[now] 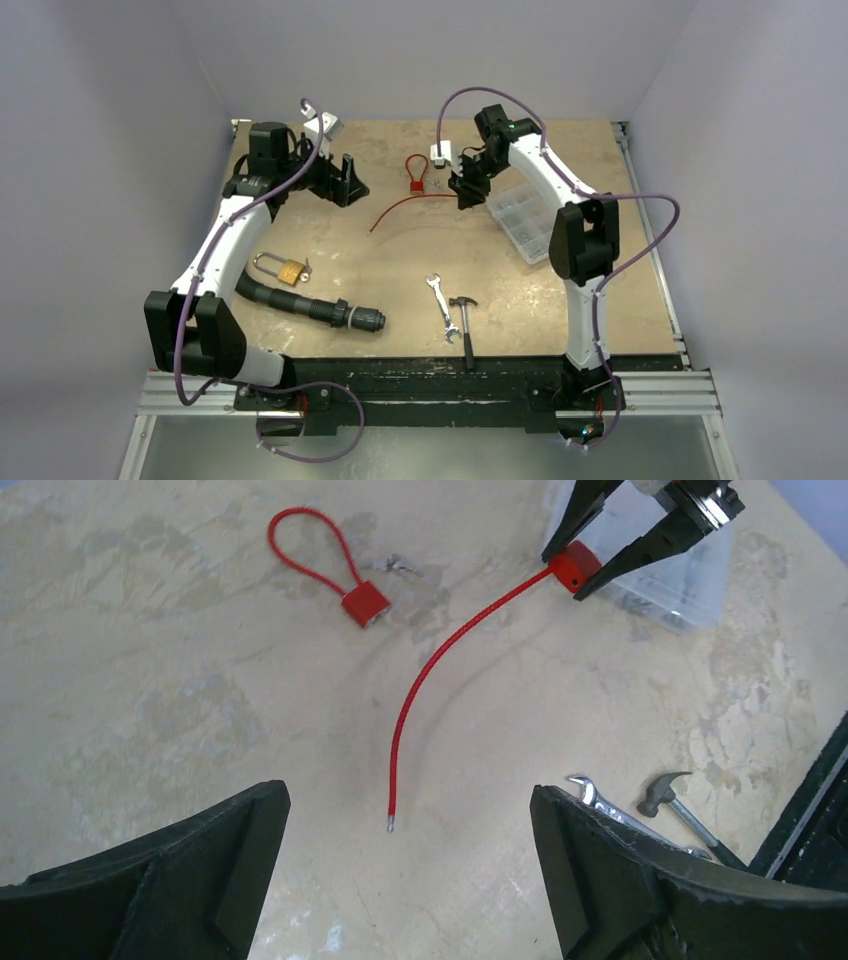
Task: Lock with the key
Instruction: Pick up the lock from the center of the board.
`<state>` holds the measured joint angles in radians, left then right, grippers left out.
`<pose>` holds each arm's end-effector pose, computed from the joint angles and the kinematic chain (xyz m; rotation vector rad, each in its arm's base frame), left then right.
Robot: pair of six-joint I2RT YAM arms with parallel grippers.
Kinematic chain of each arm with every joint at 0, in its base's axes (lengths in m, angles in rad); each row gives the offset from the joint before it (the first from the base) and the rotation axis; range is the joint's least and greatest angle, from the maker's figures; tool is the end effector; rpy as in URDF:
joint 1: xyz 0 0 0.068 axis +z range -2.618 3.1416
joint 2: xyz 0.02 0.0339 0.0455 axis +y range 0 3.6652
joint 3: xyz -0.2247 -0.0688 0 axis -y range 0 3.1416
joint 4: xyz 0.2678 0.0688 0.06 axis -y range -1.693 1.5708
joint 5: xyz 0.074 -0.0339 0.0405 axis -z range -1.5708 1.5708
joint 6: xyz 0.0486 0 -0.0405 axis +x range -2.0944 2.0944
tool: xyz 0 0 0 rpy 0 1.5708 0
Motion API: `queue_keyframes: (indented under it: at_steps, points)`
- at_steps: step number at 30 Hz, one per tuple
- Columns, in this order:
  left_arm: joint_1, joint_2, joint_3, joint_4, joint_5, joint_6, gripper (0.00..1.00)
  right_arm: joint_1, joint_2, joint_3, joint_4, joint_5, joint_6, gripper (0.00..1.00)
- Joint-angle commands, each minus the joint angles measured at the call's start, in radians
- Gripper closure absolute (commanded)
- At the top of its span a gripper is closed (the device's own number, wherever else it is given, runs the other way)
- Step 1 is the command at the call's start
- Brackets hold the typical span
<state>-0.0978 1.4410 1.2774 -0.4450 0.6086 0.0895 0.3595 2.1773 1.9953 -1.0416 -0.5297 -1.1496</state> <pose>0.3539 -0.0626 0.2868 0.5392 2.0589 -0.6641 0.4236 0.1854 0.1996 -1.8596 1.7986 0.4725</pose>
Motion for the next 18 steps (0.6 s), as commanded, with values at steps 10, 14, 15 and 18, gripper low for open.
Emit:
queue_keyframes:
  at_steps: [10, 14, 15, 18]
  points:
    - [-0.097, -0.221, -0.208, 0.298, 0.329, 0.49, 0.07, 0.002, -0.176, -0.02, -0.215, -0.487, 0.441, 0.87]
    - [-0.19, -0.259, -0.234, 0.2, 0.349, 0.804, 0.1, 0.002, -0.191, -0.029, -0.287, -0.585, 0.439, 0.87]
    - [-0.212, -0.267, -0.24, 0.19, 0.357, 0.857, 0.12, 0.002, -0.195, -0.029, -0.311, -0.607, 0.421, 0.87]
    - [-0.275, -0.28, -0.254, 0.161, 0.367, 1.006, 0.17, 0.007, -0.227, -0.058, -0.335, -0.645, 0.406, 0.87]
